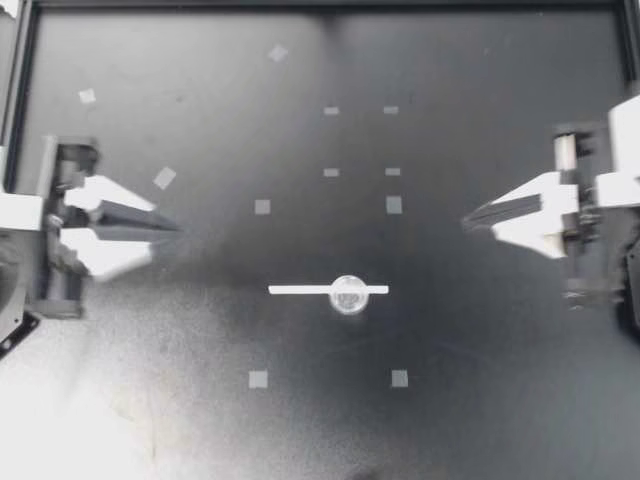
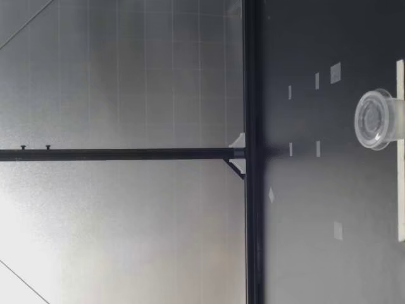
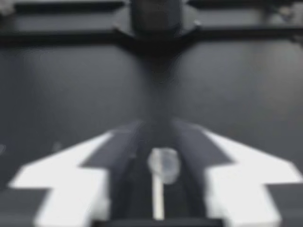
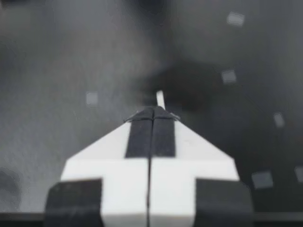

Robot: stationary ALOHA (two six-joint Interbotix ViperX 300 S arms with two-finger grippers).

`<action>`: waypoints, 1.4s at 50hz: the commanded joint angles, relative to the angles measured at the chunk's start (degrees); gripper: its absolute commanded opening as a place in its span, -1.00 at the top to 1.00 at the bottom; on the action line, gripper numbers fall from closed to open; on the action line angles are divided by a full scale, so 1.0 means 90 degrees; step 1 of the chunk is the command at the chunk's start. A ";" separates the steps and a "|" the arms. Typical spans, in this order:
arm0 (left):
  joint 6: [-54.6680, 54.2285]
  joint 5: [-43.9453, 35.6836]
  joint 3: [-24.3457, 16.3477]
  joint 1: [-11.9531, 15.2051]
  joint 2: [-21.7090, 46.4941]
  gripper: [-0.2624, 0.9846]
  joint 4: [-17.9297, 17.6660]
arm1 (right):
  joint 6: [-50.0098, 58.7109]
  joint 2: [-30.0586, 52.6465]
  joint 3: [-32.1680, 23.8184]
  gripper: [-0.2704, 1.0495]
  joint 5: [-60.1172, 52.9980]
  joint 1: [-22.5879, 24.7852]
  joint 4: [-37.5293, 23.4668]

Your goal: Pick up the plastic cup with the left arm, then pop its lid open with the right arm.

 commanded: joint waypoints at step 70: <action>-0.0303 -0.1621 -0.1230 -0.0078 0.4834 -0.31 -0.0039 | 0.0342 0.4111 -0.1064 0.68 -0.1289 0.0420 0.0010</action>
